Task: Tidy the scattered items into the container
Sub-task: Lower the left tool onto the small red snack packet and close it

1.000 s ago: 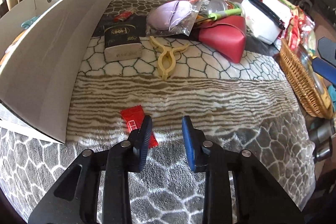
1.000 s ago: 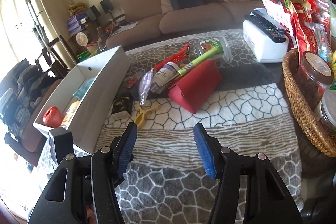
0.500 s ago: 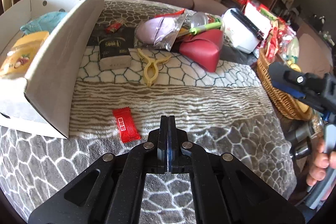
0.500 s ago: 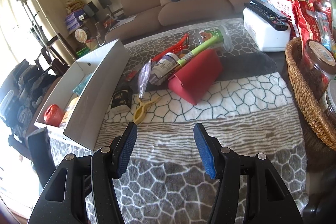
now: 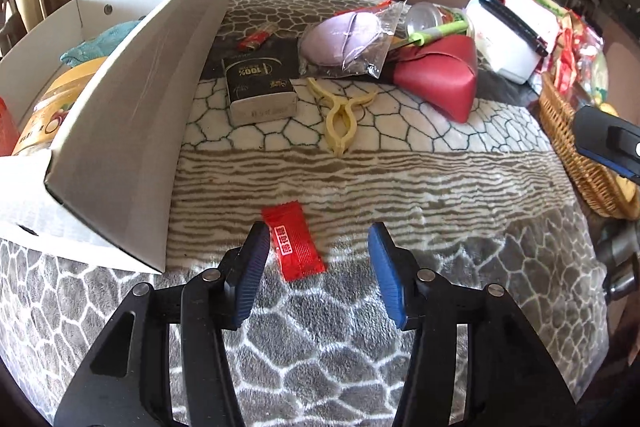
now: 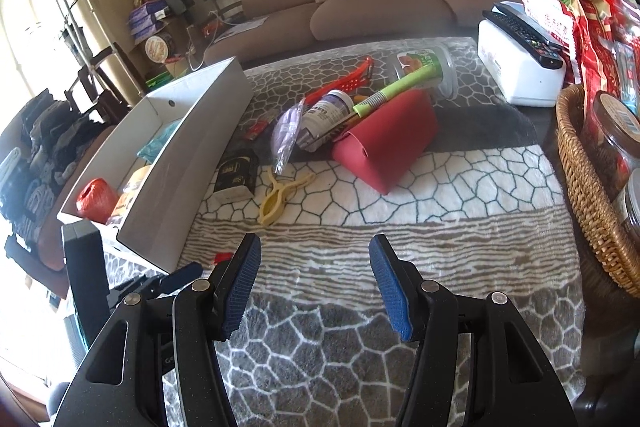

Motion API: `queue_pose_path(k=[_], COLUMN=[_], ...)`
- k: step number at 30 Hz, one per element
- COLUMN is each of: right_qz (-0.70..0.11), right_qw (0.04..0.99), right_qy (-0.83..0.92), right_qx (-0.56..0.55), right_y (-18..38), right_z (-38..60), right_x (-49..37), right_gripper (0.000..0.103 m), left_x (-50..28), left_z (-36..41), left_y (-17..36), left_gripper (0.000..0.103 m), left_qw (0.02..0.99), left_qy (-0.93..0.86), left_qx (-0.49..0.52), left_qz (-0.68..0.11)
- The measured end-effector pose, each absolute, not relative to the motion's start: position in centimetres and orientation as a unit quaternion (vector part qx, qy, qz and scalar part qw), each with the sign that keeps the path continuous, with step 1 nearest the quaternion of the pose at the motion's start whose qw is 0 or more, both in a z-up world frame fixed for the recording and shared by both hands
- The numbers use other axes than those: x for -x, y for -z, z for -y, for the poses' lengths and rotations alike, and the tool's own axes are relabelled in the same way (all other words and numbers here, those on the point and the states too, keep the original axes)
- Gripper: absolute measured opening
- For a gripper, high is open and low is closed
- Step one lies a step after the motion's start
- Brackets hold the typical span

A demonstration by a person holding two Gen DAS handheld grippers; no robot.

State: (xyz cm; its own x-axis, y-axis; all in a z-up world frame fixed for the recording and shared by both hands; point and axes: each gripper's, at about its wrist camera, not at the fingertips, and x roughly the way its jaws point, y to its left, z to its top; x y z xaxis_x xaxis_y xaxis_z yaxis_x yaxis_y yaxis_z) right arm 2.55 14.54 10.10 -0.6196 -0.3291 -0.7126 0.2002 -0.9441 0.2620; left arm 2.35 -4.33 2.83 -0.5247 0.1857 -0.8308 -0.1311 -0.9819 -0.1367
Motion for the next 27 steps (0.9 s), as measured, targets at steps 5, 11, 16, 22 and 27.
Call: queue_pose_path(k=[5,11,16,22,27], right_qz=[0.091,0.115,0.098,0.106,0.115], right_qw=[0.148,0.153,0.153,0.153,0.158], right_qy=[0.892,0.888,0.888,0.888,0.883], right_qx=[-0.416,-0.419,-0.422,-0.420,-0.426], right_y=[-9.7,-9.7,-9.7,-9.7,-9.5], right_z=[-15.2,-15.6,-14.9,-15.2,-15.3], right_x=[-2.2,-2.0,-2.3,-2.3,-2.0], right_gripper=[0.059,0.059,0.059,0.059,0.059], left_x=[-2.2,-2.3,-2.5,-2.4,-3.0], left_z=[5.0,5.5,4.4,4.0,4.4], left_y=[-2.1,-2.1,-1.8,-1.6,-3.7], left_gripper=[0.002,0.029,0.070,0.019,0.018], left_qw=[0.086,0.076,0.079,0.072,0.090], left_qy=[-0.873,-0.872,-0.874,-0.879,-0.890], left_qx=[0.479,0.481,0.478,0.472,0.447], left_qz=[0.041,0.049,0.037,0.013,0.021])
